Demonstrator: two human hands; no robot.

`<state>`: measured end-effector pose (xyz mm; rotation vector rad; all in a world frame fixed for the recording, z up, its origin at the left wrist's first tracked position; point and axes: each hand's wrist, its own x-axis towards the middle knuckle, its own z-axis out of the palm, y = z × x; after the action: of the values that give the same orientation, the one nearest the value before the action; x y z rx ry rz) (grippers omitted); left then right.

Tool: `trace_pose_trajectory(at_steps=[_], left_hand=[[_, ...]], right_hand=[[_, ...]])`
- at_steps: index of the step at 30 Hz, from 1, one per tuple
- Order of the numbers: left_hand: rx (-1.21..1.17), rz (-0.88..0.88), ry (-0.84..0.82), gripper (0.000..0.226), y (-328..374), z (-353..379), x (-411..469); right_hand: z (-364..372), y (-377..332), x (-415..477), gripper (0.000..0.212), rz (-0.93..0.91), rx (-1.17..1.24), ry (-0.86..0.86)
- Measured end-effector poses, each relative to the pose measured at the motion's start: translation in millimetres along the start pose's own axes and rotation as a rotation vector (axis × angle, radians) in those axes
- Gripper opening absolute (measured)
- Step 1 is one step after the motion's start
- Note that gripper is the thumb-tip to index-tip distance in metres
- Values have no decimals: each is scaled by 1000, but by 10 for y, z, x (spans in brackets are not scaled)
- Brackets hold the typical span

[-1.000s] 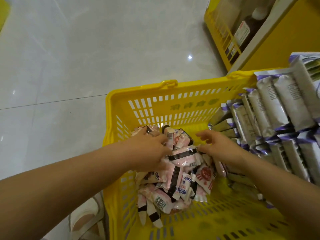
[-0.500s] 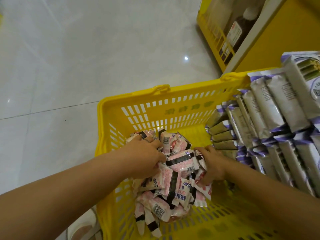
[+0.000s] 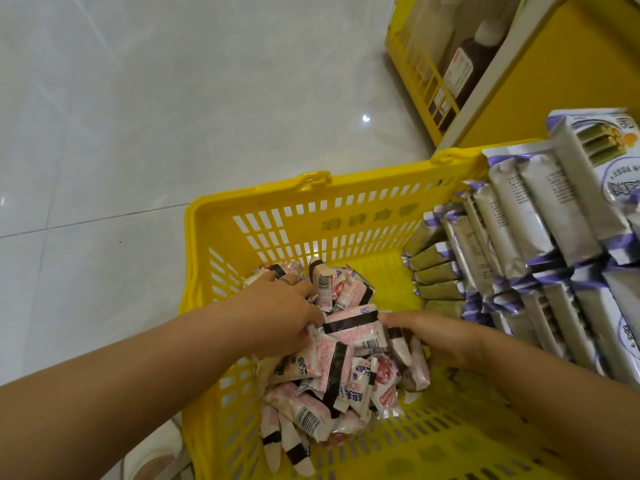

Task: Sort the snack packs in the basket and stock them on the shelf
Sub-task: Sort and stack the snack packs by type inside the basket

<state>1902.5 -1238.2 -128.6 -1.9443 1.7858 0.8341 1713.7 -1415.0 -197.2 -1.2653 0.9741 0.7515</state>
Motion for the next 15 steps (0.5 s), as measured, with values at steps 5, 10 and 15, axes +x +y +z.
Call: trace_pose_trajectory(at_steps=[5,10,15], left_hand=[[0,1,7,41,8,4,-6],[14,-1,8,41,9,1,4],[12,-2,11,41,10,1,15]], right_hand=[[8,6,50,32,-3,-2,51],[88,40,33,67,-30,-55,-66],[257,-21,48,51,-142,-221,14]])
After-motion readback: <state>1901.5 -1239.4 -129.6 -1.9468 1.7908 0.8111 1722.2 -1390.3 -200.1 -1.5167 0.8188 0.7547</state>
